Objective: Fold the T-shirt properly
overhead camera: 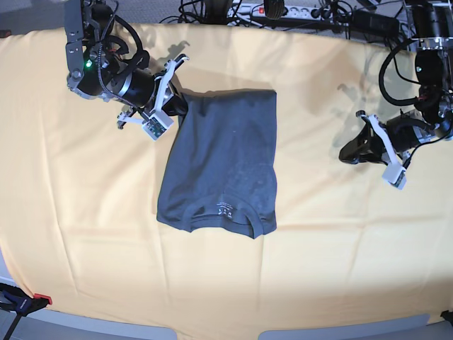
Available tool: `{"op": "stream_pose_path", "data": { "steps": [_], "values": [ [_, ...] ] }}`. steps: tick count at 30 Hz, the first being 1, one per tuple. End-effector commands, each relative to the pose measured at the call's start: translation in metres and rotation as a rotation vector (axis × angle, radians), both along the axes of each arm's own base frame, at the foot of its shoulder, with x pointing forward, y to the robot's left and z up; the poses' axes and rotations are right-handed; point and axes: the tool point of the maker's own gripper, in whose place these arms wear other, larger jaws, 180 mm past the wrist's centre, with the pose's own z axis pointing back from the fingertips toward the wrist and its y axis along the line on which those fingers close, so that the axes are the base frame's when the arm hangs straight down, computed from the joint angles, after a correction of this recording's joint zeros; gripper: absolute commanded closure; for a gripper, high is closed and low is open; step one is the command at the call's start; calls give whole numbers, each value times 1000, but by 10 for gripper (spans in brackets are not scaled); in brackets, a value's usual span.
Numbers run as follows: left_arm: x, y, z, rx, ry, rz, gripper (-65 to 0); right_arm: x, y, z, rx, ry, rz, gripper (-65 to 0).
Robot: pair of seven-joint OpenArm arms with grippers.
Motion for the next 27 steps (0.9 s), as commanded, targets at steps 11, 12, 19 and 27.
{"op": "stream_pose_path", "data": {
  "steps": [11, 12, 19, 27],
  "values": [
    [4, 1, 15, -7, -39, -14, 0, -27, 18, 7, 129, 46, 50, 0],
    [4, 1, 15, -7, -39, -14, 0, -27, 18, 8, 128, 43, 55, 0],
    [3, 3, 14, 7, -28, -19, 0, -14, -3, 24, -14, -50, 18, 0],
    [-13, -2, 26, -73, 43, -90, 0, 17, -47, 92, 126, -213, -193, 0]
  ]
}}
